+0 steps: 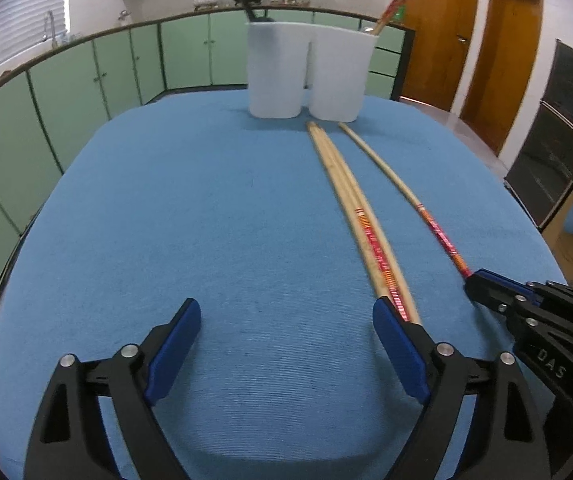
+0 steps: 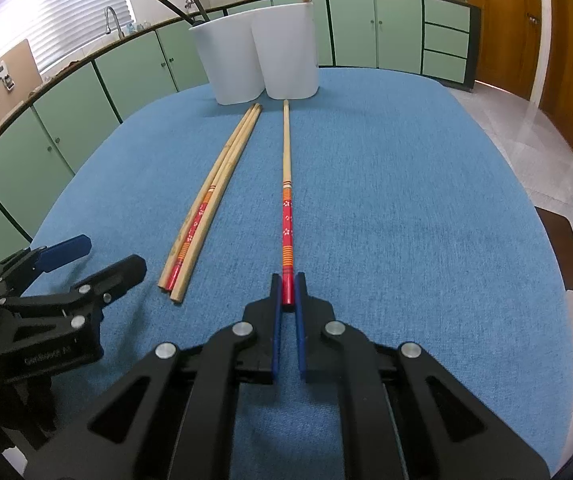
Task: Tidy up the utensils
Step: 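Grasp a red-patterned chopstick by its end with the right tool, then grasp a plain wooden chopstick by its end with the left tool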
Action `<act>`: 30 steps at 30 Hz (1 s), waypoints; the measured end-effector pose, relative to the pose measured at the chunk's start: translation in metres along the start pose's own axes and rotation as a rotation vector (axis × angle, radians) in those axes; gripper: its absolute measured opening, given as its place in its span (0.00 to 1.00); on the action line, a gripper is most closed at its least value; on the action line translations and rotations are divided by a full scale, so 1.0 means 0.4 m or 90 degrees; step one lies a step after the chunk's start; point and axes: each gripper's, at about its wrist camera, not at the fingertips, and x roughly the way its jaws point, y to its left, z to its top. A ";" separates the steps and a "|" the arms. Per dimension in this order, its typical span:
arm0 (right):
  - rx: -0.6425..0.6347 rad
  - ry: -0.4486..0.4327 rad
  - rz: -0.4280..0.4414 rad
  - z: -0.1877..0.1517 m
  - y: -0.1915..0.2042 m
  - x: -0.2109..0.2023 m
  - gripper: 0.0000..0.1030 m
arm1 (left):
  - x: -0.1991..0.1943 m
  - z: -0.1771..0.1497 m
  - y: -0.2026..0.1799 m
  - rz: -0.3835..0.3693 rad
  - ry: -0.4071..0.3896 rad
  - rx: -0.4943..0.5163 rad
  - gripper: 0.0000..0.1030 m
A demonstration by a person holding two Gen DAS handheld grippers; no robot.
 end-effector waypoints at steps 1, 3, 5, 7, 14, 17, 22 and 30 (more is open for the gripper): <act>0.001 0.000 0.001 0.000 0.000 0.000 0.05 | 0.001 0.000 -0.006 -0.003 0.001 0.006 0.84; 0.001 0.001 0.001 0.001 -0.002 0.000 0.05 | 0.006 0.001 -0.020 -0.008 0.006 0.018 0.84; 0.000 0.001 0.000 0.001 -0.002 0.000 0.05 | 0.016 0.001 -0.034 -0.006 0.016 0.032 0.84; 0.000 0.001 0.001 0.002 -0.004 0.000 0.05 | 0.023 0.001 -0.041 -0.002 0.026 0.040 0.85; 0.002 0.001 0.003 0.003 -0.005 0.000 0.06 | 0.014 0.000 0.006 0.034 0.022 0.006 0.85; 0.002 0.001 0.003 0.003 -0.006 0.000 0.06 | 0.004 -0.003 0.035 0.048 0.015 -0.014 0.85; 0.000 0.001 0.004 0.003 -0.005 0.000 0.06 | 0.005 -0.002 0.024 0.043 0.009 -0.003 0.83; -0.005 0.000 0.005 0.000 -0.020 -0.009 0.06 | 0.017 0.000 0.005 0.034 0.019 0.014 0.74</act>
